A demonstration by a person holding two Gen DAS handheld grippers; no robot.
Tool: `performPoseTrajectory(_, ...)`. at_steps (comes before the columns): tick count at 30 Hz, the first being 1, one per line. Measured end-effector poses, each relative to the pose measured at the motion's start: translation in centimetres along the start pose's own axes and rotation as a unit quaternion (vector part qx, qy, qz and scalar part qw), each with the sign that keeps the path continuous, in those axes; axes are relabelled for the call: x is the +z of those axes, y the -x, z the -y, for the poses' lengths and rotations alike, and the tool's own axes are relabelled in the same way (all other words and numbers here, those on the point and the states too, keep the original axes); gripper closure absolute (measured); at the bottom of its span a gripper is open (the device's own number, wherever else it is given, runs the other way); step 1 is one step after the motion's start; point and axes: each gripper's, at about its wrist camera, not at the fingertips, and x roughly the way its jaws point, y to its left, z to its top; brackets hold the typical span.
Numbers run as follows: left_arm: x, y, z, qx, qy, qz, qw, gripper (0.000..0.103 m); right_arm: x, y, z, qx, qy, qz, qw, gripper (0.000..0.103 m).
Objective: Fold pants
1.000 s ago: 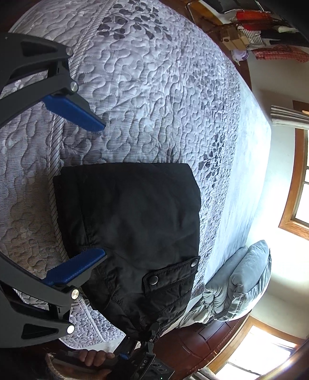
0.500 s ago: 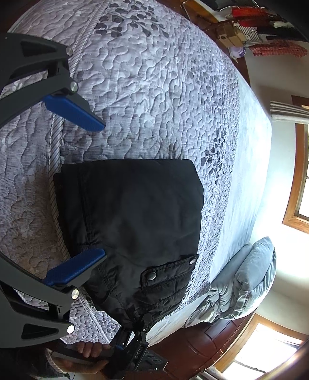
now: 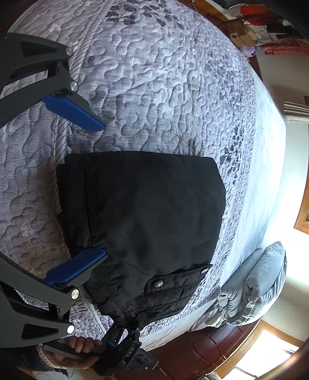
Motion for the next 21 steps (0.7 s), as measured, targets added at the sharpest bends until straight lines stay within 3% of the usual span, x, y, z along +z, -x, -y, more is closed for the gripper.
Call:
performPoseTrajectory(3,-0.9,-0.2,-0.3,-0.039,0.043,-0.024,0.998,0.004,-0.2,-0.1,0.3,0.005,-0.006,0.003,1.0,0.067)
performPoseTrajectory(5,-1.7,-0.7,-0.4,-0.085,0.082,-0.052,0.9916,0.004,-0.3,-0.2,0.3,0.003,-0.005,0.005,1.0,0.067)
performPoseTrajectory(7,-2.2,-1.4,-0.4,-0.106,0.106,-0.072,0.986,0.004,-0.3,-0.2,0.3,0.0,-0.003,0.006,1.0,0.067)
performPoseTrajectory(11,-2.9,-2.5,0.2,-0.054,0.103,-0.084,0.9897,0.004,-0.4,-0.2,0.2,-0.001,0.001,0.006,1.0,0.067)
performPoseTrajectory(16,-3.0,-3.1,0.9,-0.029,0.112,-0.084,0.9898,0.005,-0.4,0.0,0.2,0.002,0.003,0.008,1.0,0.068)
performPoseTrajectory(21,-2.5,-2.1,2.6,-0.008,0.077,-0.061,0.9951,0.019,-0.8,1.8,0.0,0.007,0.003,0.034,0.999,0.07)
